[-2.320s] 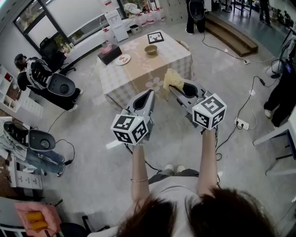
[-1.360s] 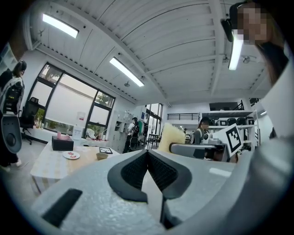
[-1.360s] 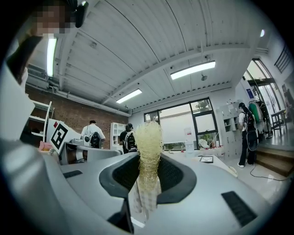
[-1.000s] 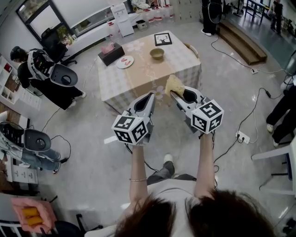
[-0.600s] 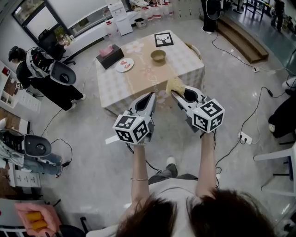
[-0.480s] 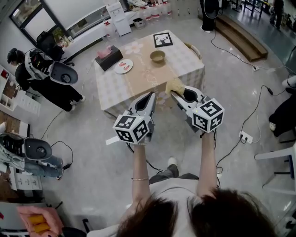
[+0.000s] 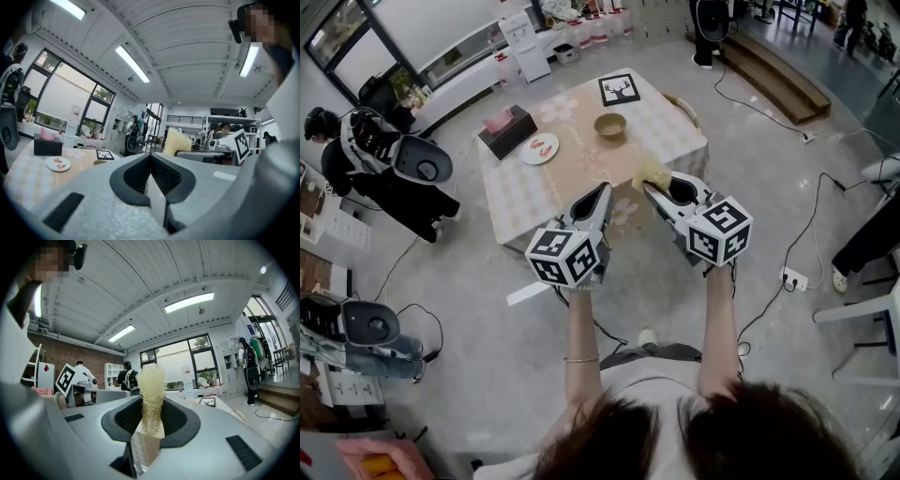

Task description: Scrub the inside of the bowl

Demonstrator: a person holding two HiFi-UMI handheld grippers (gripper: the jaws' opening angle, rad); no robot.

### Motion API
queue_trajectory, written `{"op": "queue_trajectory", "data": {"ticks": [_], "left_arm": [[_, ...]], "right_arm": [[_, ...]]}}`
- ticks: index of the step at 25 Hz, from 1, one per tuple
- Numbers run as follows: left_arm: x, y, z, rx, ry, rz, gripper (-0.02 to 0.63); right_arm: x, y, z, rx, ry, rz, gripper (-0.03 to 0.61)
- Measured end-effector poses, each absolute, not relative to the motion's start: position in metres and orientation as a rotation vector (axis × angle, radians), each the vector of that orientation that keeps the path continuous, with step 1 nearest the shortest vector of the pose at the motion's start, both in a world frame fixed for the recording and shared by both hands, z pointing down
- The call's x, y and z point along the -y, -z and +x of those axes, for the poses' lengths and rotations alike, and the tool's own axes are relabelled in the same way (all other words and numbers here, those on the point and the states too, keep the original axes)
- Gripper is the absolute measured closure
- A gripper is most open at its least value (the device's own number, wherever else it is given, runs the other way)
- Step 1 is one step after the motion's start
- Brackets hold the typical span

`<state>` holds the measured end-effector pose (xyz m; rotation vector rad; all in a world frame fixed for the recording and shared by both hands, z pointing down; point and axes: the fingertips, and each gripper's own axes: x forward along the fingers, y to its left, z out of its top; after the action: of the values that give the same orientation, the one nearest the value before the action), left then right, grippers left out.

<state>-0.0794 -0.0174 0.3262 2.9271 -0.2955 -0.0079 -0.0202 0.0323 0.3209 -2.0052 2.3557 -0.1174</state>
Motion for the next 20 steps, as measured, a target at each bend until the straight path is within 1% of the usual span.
{"op": "queue_trajectory", "data": {"ticks": [9, 20], "left_arm": [[0.036, -0.333, -0.073, 0.27, -0.017, 2.925, 0.601], [0.067, -0.343, -0.048, 0.288, -0.039, 2.894, 0.601]], "right_arm": [[-0.012, -0.326, -0.015, -2.345, 0.133, -2.025, 0.483], [0.02, -0.334, 0.016, -2.35, 0.183, -2.023, 0.483]]}}
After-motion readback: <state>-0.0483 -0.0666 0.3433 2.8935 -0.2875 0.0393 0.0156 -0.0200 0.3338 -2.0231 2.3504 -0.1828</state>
